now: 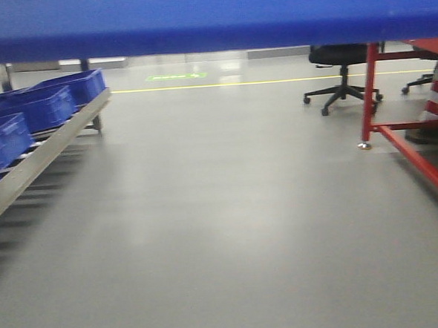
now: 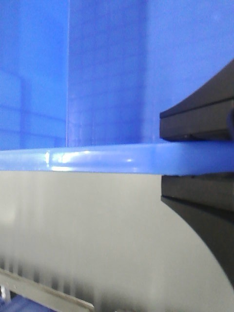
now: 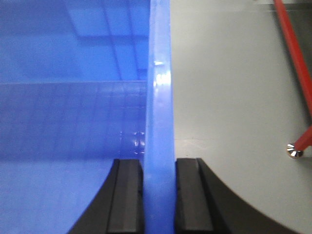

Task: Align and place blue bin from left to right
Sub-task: 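Drive across the floor holding the blue bin with both grippers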

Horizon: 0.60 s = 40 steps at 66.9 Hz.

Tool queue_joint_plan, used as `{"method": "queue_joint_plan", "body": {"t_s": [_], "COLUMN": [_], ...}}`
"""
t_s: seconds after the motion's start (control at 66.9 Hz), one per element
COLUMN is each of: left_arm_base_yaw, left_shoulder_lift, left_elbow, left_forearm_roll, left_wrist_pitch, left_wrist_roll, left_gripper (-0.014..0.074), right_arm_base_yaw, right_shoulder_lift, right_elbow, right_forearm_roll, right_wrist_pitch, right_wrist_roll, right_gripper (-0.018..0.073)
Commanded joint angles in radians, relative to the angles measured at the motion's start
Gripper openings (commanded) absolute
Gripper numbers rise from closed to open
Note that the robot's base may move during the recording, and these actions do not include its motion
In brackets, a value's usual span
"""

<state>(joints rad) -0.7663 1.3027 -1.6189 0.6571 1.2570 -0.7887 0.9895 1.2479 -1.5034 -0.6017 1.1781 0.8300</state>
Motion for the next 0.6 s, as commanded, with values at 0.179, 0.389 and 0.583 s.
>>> {"method": "queue_joint_plan", "body": {"t_s": [0.179,0.389,0.583], "left_arm_base_yaw": [-0.014,-0.014,-0.014], "left_shoulder_lift": [-0.008,-0.008,-0.008], "left_elbow": [-0.010,-0.010,-0.010], "left_forearm_roll": [0.003,0.003,0.003], "left_wrist_pitch": [-0.102,-0.102,-0.102], "left_wrist_roll": [-0.010,-0.010,-0.010], "left_gripper": [-0.0111,-0.0111,-0.0111], "right_arm_base_yaw": [0.010,0.010,0.010], "right_shoulder_lift": [-0.014,-0.014,-0.014], "right_elbow": [-0.009,-0.009,-0.009], "right_forearm_roll": [-0.014,-0.014,-0.014], "right_wrist_pitch": [-0.113,-0.113,-0.115], "right_wrist_roll": [-0.002,-0.002,-0.002], "right_gripper": [-0.0070,-0.0070,-0.0070]}}
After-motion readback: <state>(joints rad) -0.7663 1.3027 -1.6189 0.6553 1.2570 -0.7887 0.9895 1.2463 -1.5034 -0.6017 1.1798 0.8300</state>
